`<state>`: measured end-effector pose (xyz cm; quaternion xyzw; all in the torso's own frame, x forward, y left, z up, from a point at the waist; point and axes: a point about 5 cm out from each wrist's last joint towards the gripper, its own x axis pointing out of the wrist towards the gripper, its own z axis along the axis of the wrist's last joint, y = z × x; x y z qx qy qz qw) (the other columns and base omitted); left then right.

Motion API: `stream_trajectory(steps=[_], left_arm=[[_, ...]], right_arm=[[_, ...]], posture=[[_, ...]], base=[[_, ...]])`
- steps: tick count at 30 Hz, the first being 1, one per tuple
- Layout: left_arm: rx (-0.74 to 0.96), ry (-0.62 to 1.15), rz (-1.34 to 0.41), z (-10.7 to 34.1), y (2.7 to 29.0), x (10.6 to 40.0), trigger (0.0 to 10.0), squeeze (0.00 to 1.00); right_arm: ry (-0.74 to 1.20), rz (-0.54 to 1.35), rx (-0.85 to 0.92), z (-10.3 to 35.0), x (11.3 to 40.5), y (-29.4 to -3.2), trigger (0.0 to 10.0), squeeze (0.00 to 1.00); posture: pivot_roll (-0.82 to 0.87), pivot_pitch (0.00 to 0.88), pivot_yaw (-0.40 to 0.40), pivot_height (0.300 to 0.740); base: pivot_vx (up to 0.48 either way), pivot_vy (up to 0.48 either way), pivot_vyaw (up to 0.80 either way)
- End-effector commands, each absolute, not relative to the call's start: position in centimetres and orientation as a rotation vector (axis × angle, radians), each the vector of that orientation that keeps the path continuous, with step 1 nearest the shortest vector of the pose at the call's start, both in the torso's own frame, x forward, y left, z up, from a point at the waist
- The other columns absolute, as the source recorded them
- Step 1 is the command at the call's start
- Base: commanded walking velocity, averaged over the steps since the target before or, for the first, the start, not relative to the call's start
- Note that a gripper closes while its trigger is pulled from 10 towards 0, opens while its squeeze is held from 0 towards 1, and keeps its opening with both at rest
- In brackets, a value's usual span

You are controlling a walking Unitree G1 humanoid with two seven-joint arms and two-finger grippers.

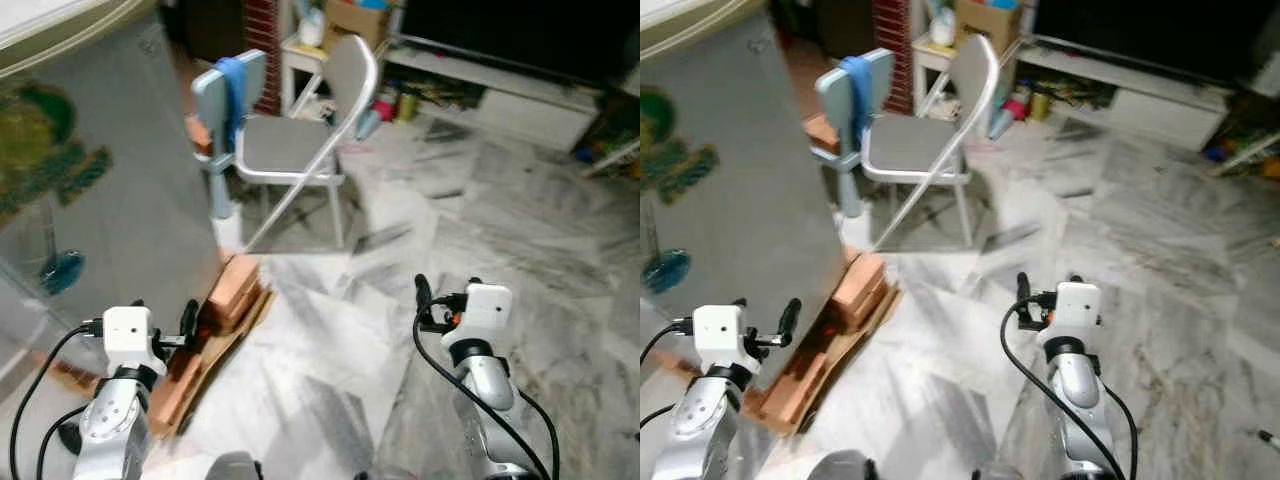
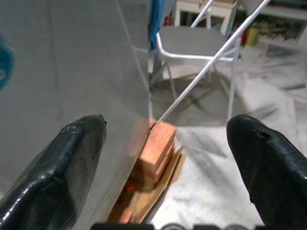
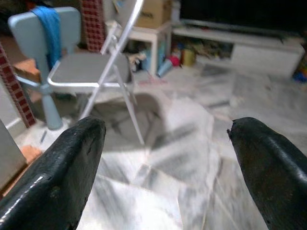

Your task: Restocking fridge

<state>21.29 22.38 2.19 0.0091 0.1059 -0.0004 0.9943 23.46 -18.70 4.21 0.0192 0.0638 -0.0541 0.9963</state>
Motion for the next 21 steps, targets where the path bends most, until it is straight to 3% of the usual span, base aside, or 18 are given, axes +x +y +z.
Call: stream_trajectory(steps=[1,7,21], left_arm=[[0.022,0.201,-0.056,2.3,21.1,21.9,10.0,0.00],[0.014,0.215,-0.046,2.2,20.9,22.4,10.0,0.00],[0.008,0.206,-0.043,2.5,20.7,22.5,10.0,0.00]], right_arm=[[0.118,-0.150,0.027,4.6,23.4,-19.9,10.0,0.00],[0.108,-0.135,0.009,5.0,24.1,-19.8,10.0,0.00],[0.091,-0.108,-0.010,5.7,25.9,-19.8,10.0,0.00]], posture=[[0.02,0.000,-0.001,0.740],[0.02,0.000,-0.008,0.740],[0.05,0.000,-0.028,0.740]], base=[[0.000,0.000,0.00],[0.000,0.089,0.00],[0.000,0.478,0.00]])
